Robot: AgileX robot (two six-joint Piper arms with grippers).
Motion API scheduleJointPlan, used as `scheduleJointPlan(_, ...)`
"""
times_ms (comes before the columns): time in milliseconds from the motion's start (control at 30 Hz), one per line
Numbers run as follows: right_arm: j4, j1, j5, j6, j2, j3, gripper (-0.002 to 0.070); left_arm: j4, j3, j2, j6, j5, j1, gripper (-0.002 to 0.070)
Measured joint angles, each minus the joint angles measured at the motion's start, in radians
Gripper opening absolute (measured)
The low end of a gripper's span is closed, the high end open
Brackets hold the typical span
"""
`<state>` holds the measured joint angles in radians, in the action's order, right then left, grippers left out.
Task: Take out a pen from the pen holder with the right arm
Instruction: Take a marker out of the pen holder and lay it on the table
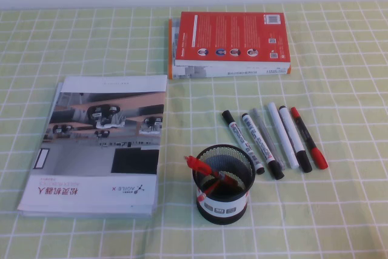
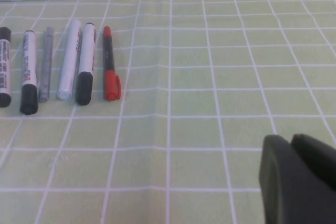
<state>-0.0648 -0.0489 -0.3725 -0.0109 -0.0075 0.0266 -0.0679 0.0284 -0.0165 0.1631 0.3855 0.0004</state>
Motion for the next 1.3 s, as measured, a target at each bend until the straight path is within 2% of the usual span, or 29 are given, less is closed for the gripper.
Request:
scheduleJointPlan(1033,-0.13,0.0,0.021,0.0,0.0,0.0,-0.0013,0.0,0.0,0.0,0.0,0.0,0.0,-0.0005)
scheduleJointPlan(1300,-0.232,0.0,0.058,0.0,0.0,0.0,-0.0012,0.0,0.0,0.0,0.0,0.0,0.0,-0.0005)
